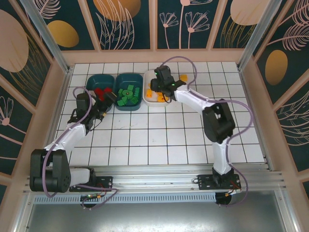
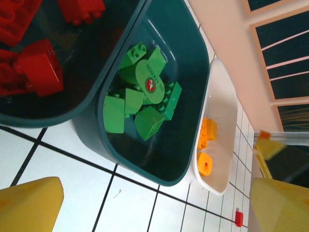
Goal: Sort the legos into containers by color
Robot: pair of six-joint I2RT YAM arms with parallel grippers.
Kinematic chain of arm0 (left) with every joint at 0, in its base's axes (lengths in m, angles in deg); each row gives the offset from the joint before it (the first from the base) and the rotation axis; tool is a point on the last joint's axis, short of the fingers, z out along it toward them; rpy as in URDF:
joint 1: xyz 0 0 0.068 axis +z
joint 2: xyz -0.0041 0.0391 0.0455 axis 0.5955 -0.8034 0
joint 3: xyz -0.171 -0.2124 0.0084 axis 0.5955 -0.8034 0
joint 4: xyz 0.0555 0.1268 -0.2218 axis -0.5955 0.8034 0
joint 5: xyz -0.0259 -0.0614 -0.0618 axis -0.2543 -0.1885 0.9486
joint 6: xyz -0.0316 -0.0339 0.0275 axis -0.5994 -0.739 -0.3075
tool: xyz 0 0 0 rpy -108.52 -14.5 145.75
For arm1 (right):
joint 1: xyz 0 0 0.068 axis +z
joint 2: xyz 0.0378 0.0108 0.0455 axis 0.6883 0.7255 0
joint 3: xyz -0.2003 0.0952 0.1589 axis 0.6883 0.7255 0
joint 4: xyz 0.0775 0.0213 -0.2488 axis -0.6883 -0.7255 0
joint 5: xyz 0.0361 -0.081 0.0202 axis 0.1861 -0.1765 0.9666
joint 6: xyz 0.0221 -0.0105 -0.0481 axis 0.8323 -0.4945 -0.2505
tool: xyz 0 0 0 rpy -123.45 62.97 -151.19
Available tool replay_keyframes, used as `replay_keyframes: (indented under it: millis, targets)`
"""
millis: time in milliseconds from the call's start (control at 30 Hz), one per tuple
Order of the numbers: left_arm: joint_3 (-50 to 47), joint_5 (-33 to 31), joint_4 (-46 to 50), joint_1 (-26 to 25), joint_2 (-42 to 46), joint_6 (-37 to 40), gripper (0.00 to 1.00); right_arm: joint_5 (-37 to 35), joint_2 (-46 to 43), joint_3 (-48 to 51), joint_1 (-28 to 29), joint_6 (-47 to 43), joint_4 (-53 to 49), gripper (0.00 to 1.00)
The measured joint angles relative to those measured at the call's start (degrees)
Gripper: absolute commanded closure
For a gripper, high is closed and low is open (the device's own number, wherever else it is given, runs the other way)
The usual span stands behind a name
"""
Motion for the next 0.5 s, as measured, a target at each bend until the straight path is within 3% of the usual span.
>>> replay_keyframes:
  millis: [167, 367, 500]
  targets:
    - [-1.4, 1.2, 0.9, 0.0, 1.1, 0.0, 0.02, -0.1, 6.1, -5.4, -0.5, -0.6, -3.9, 0.34]
    - [-1.5, 3.3, 0.5, 0.0, 2.1, 0.1, 0.01, -0.8, 5.3, -6.9, -2.4, -1.5, -4.9, 0.32]
    - [-1.6, 6.1, -1.4, -0.2, 2.1, 0.0, 0.01, -1.4, 3.6, -5.2, -6.6, -2.5, -4.1, 0.30]
